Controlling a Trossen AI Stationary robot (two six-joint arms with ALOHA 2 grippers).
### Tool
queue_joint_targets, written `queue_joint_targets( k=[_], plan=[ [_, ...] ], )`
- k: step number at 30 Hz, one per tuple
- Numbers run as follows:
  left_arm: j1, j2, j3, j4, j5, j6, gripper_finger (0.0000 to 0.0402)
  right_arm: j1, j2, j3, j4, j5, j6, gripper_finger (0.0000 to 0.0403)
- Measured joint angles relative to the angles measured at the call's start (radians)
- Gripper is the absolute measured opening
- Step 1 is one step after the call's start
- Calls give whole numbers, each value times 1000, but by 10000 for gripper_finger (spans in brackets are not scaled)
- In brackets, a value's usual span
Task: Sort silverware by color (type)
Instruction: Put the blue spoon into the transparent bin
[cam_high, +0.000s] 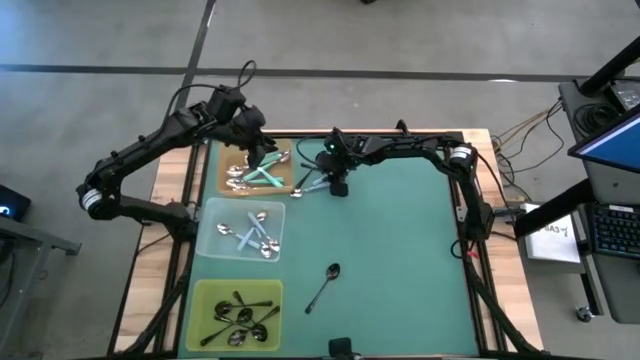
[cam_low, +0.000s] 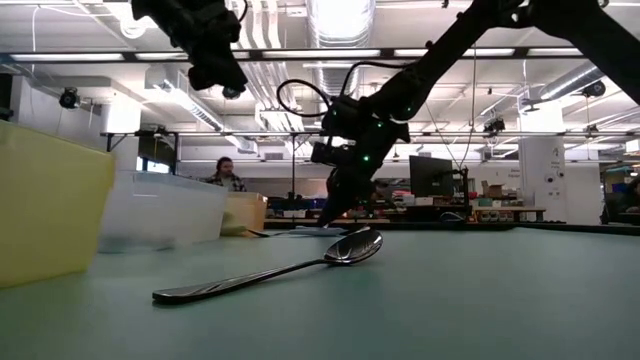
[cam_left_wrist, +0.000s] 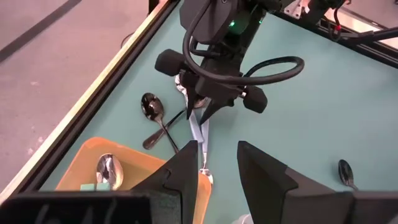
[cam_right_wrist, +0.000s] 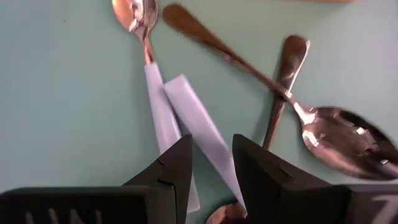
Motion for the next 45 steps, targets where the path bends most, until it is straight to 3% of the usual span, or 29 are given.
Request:
queue_joint_targets(
  k=[16,25,33,39,45],
  plan=[
    [0,2,-2,0,0,-8,94,-5,58,-3,-12,-3,45,102],
    [0,3,-23,-20,0,-13,94,-3,47,57,-94,8,58,33],
    [0,3,-134,18,35,-6,94,-6,28,160,-220,37,44,32],
    [0,3,-290,214,36,-71,94,-24,19,283,-250,76,91,32],
    [0,3,-475,691,13,-290,94,-24,18,412,-245,74,186,32]
  ],
)
